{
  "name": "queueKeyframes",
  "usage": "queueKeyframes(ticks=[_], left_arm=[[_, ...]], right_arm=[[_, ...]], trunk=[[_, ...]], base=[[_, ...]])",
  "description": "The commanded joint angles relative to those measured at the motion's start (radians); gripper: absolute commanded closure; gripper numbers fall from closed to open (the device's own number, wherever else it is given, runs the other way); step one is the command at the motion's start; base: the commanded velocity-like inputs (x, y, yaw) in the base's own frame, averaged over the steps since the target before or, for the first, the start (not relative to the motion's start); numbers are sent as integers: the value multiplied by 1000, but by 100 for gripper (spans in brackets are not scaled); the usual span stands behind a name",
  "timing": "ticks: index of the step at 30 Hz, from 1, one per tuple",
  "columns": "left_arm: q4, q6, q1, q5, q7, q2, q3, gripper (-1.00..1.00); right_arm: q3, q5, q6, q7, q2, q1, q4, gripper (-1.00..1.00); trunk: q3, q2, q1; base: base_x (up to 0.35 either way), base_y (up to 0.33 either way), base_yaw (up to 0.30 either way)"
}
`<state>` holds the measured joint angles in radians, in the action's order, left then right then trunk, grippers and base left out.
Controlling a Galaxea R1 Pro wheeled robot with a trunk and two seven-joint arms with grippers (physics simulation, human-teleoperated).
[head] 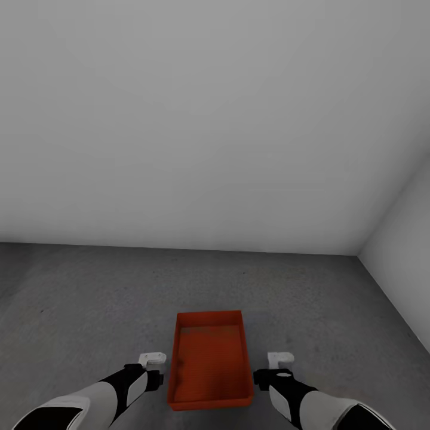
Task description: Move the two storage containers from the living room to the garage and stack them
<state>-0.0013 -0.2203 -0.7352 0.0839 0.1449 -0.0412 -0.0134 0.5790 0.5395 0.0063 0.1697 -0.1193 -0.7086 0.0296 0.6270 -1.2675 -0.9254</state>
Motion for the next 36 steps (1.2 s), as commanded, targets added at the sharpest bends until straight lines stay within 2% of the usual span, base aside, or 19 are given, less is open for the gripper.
queueKeyframes(ticks=[1,5,8,12,14,24,29,36], left_arm=[[0,-3,0,9,4,0,-2,-100],[0,-3,7,9,4,5,-2,-100],[0,4,37,9,3,7,-2,-100],[0,64,85,9,3,11,-2,-100],[0,87,106,9,3,11,-2,-100],[0,115,178,10,2,17,-2,-100],[0,117,204,10,2,39,-1,-100],[0,117,211,11,2,68,-1,-100]], right_arm=[[9,6,1,2,0,6,2,-100],[9,7,0,5,1,57,2,-100],[9,5,-8,9,0,118,2,-100],[9,4,-12,14,-1,212,2,-100],[9,5,-13,16,0,232,2,-100],[9,7,-18,17,-3,278,3,-100],[8,10,-18,19,-2,283,3,-100],[8,11,-20,19,-2,286,3,-100]], trunk=[[1,-1,0],[1,-1,0],[1,-1,0],[1,-1,0],[1,-1,0],[-4,-1,0],[-11,-1,0],[-22,-1,0]], base=[[0,0,0],[0,0,0],[0,0,0],[0,0,0],[0,0,0],[0,0,0],[0,0,0],[0,0,0]])
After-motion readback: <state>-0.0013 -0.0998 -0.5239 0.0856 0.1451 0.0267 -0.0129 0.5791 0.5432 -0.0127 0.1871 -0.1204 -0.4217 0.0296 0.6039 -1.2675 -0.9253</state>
